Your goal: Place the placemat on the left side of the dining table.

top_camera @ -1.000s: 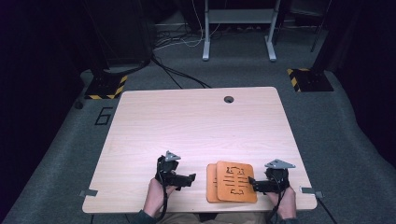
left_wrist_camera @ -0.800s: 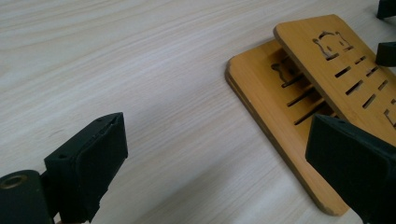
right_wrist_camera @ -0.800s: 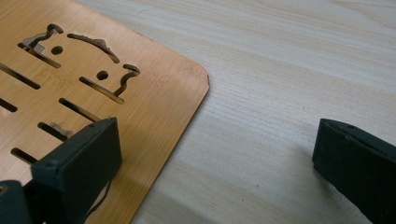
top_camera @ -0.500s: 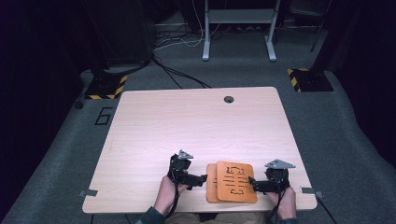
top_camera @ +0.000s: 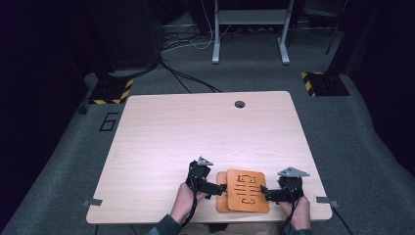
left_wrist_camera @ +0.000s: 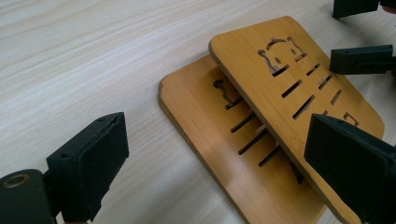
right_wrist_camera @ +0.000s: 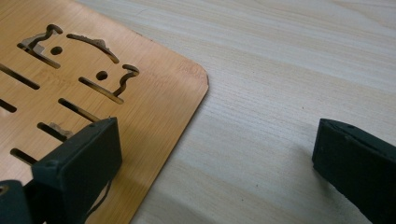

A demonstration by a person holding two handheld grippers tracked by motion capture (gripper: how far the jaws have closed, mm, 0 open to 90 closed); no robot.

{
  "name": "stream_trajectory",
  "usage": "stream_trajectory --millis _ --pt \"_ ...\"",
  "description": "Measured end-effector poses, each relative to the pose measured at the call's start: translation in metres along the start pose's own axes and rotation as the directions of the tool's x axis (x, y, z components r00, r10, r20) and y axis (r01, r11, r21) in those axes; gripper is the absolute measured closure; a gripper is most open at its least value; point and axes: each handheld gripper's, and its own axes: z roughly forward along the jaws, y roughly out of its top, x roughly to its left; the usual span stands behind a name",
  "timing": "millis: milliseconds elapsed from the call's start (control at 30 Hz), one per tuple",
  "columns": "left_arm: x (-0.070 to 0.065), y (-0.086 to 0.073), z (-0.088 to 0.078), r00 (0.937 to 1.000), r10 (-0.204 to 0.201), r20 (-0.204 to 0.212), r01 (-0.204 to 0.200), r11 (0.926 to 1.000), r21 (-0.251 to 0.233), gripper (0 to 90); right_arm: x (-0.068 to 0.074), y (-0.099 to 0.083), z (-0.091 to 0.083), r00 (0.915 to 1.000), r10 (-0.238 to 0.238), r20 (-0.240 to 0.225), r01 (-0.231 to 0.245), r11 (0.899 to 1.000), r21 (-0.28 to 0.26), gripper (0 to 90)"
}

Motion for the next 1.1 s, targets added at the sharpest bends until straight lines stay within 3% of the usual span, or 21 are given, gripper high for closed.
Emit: stream_trajectory --millis 333,733,1033,1100 --pt "-0.009 0.004 0.013 0.9991 0.002 0.043 -0.003 0.9998 0.019 0.3 0.0 0.0 0.0 1.0 0.0 0.0 0.0 1.0 -0.001 0.5" --pt "-0.02 0.01 0.027 0.995 0.028 0.096 -0.034 0.9977 0.059 0.1 0.0 0.0 0.0 1.0 0.001 0.001 -0.001 1.0 -0.001 0.6" --pt "-0.022 0.012 0.035 0.9906 0.022 0.135 -0.033 0.9966 0.075 6.6 0.0 0.0 0.0 1.0 0.001 0.002 -0.001 1.0 -0.003 0.7" --pt "-0.023 0.012 0.036 0.9904 0.007 0.138 -0.017 0.9974 0.07 9.2 0.0 0.0 0.0 1.0 0.0 0.003 0.0 1.0 -0.003 0.7"
